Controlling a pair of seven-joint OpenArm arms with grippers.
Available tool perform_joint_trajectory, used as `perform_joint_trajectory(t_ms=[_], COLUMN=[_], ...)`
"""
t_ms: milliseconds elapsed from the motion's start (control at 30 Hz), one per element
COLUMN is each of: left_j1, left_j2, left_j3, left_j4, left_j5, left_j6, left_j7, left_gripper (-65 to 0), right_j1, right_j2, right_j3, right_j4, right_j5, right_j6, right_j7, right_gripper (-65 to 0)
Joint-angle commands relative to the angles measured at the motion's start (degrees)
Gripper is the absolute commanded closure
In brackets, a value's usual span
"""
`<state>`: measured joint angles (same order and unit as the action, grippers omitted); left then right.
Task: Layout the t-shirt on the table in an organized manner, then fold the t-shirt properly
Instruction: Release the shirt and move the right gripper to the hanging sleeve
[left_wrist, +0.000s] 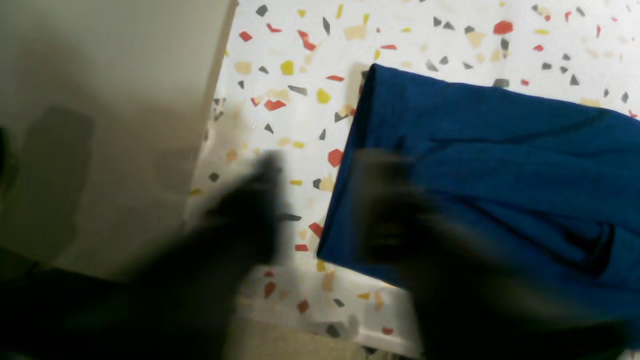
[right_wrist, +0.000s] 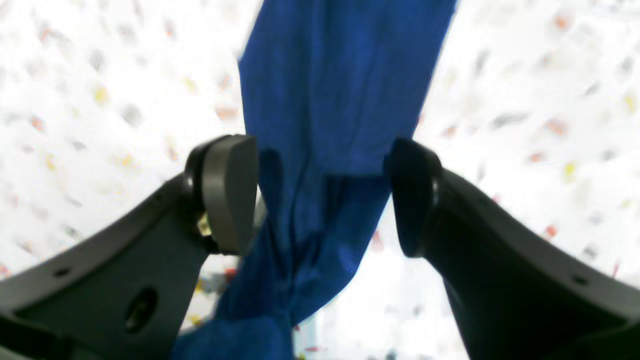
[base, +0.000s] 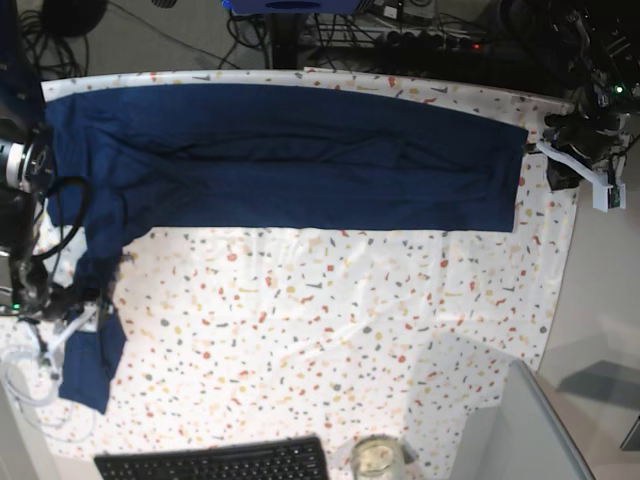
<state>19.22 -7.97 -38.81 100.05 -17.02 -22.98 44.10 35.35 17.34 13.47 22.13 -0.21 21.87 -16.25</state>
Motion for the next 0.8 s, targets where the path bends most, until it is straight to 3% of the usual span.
perform_joint_trajectory(t_ms=[0,133,300,367,500,767], left_j1=[0.2,0.2,-0.4,-0.4,-0.4,-0.4], left_j2=[-0.7,-0.8,-0.8,-0.8,-0.9,-1.0], left_j3=[-0.3,-0.3,-0.3,-0.3,-0.3,-0.3], left_j4=[0.9,-0.1,-3.1,-3.7,-4.4,-4.4], left_j5=[-0.5,-0.5,-0.5,-0.5,-0.5,-0.5], left_j6=[-0.3,-0.3,-0.3,-0.3,-0.3,-0.3], left_j7=[-1.2,-1.2,-1.2,-1.3,-1.3,-1.3], left_gripper=[0.0,0.0,0.0,0.0,0.0,0.0], right_j1=[2.1,0.9,0.5,0.5,0.5,-1.2], right_j2=[0.8,-0.9,-1.0,-1.0,-0.9,-0.9], right_j3=[-1.3,-5.6,-6.4,-6.4,-6.0,-6.0], right_j4=[0.7,0.7,0.7,0.7,0.8,1.7], right_j5=[0.6,0.5,0.6,0.5,0.6,0.7], right_j6=[-0.3,-0.9,-0.9,-0.9,-0.9,-0.5], right_j7=[1.6,1.6,1.6,1.6,2.2,3.7], right_gripper=[-38.7,-38.6,-37.5,-29.7,0.0,-0.2])
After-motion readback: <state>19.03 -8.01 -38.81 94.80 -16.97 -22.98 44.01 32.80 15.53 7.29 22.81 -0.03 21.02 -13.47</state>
